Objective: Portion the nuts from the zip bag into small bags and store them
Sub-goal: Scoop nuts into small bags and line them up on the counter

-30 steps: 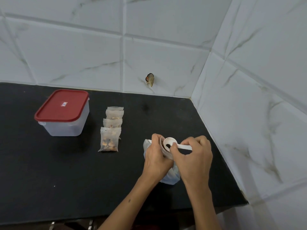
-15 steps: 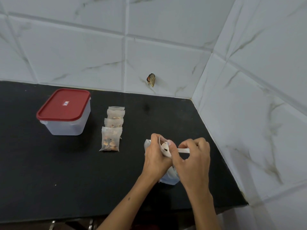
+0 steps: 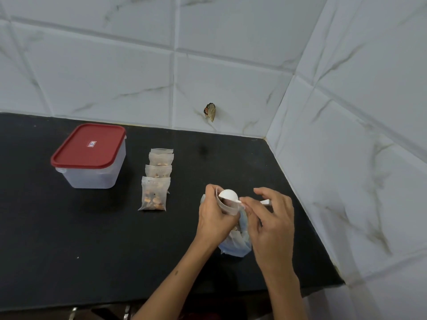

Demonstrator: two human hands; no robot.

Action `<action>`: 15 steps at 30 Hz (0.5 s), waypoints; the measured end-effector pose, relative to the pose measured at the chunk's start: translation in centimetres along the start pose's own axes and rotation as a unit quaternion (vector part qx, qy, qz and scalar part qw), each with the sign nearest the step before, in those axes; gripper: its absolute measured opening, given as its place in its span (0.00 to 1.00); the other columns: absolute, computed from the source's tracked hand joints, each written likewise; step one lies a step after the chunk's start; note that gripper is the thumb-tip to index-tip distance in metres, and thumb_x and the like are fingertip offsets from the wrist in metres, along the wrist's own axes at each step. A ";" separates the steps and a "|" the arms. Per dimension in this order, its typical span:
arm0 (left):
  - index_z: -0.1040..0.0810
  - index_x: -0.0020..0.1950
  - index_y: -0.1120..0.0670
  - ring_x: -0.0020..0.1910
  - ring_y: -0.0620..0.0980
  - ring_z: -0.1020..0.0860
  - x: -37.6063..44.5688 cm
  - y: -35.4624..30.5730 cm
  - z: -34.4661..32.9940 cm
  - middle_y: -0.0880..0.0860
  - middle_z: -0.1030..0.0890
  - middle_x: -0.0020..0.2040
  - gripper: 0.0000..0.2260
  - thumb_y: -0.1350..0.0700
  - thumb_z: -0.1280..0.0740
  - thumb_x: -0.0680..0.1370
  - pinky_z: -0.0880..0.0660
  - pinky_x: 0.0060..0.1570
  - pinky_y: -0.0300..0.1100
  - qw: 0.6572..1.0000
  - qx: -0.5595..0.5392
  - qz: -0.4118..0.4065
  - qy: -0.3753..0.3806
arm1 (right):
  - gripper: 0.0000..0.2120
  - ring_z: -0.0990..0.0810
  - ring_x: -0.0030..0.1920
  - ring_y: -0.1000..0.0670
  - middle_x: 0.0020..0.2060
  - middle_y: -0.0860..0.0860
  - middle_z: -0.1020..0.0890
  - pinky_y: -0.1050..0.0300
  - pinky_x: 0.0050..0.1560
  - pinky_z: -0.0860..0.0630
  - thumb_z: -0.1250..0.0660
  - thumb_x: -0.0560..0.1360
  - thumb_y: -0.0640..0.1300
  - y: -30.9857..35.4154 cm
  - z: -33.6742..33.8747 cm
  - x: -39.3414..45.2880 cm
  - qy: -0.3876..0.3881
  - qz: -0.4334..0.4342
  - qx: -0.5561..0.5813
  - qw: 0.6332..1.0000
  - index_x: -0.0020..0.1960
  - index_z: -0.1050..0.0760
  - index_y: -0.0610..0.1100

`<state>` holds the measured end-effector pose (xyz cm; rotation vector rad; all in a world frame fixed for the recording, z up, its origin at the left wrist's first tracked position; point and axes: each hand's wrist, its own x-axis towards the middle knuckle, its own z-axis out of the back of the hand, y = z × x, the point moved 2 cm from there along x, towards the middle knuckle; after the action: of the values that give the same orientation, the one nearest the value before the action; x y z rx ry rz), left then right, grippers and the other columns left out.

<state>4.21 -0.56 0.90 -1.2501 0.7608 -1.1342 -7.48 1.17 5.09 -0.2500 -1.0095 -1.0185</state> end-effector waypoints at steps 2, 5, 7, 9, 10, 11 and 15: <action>0.35 0.46 0.47 0.44 0.49 0.23 0.1 0.2 0.0 0.50 0.24 0.44 0.18 0.56 0.26 0.69 0.24 0.38 0.40 1.000 0.003 -0.001 -0.001 | 0.09 0.19 0.44 0.44 0.46 0.43 0.16 0.53 0.41 0.20 0.30 0.70 0.45 0.0 0.1 0.0 0.007 0.011 0.000 1.000 0.43 0.16 0.40; 0.34 0.47 0.47 0.44 0.49 0.23 0.2 0.3 0.0 0.50 0.23 0.44 0.17 0.55 0.26 0.68 0.23 0.39 0.42 1.000 0.004 -0.001 -0.005 | 0.07 0.19 0.43 0.45 0.45 0.44 0.16 0.53 0.38 0.20 0.28 0.66 0.42 0.2 0.2 0.1 0.004 0.005 -0.001 1.000 0.43 0.16 0.40; 0.35 0.46 0.48 0.44 0.49 0.23 0.2 0.3 0.0 0.50 0.23 0.44 0.17 0.56 0.26 0.68 0.25 0.38 0.40 1.000 0.007 0.001 -0.006 | 0.07 0.19 0.41 0.46 0.44 0.45 0.16 0.54 0.37 0.20 0.27 0.66 0.41 0.3 0.2 0.1 0.018 0.004 -0.014 1.000 0.43 0.16 0.40; 0.35 0.46 0.48 0.44 0.49 0.23 0.2 0.2 0.1 0.50 0.24 0.44 0.17 0.55 0.26 0.68 0.26 0.37 0.40 1.000 0.010 0.000 -0.005 | 0.06 0.19 0.41 0.46 0.43 0.46 0.16 0.54 0.36 0.21 0.24 0.66 0.39 0.2 0.2 0.1 0.023 -0.002 -0.014 1.000 0.43 0.16 0.41; 0.35 0.46 0.48 0.44 0.48 0.23 0.2 0.2 0.1 0.50 0.24 0.44 0.17 0.55 0.27 0.68 0.25 0.38 0.40 1.000 0.011 -0.002 -0.005 | 0.07 0.19 0.42 0.47 0.44 0.47 0.16 0.54 0.37 0.21 0.23 0.65 0.38 0.2 0.2 0.1 0.030 -0.006 -0.011 0.999 0.43 0.16 0.41; 0.35 0.46 0.48 0.44 0.48 0.23 0.1 0.3 0.1 0.50 0.23 0.44 0.17 0.55 0.27 0.69 0.24 0.38 0.42 1.000 0.012 -0.003 -0.006 | 0.08 0.20 0.43 0.47 0.44 0.48 0.17 0.55 0.38 0.21 0.22 0.65 0.38 0.2 0.2 0.1 0.032 -0.019 -0.001 0.999 0.44 0.16 0.42; 0.34 0.49 0.50 0.43 0.45 0.23 0.1 0.3 0.3 0.49 0.23 0.45 0.15 0.56 0.28 0.71 0.22 0.40 0.42 1.000 0.022 0.003 -0.019 | 0.14 0.24 0.47 0.52 0.45 0.59 0.23 0.69 0.42 0.27 0.27 0.70 0.42 0.7 0.9 0.4 0.018 -0.197 0.180 0.964 0.43 0.22 0.62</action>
<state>4.63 -0.58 0.66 -1.2279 0.7064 -1.1134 -7.41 1.84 6.11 0.2794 -1.2182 -1.1669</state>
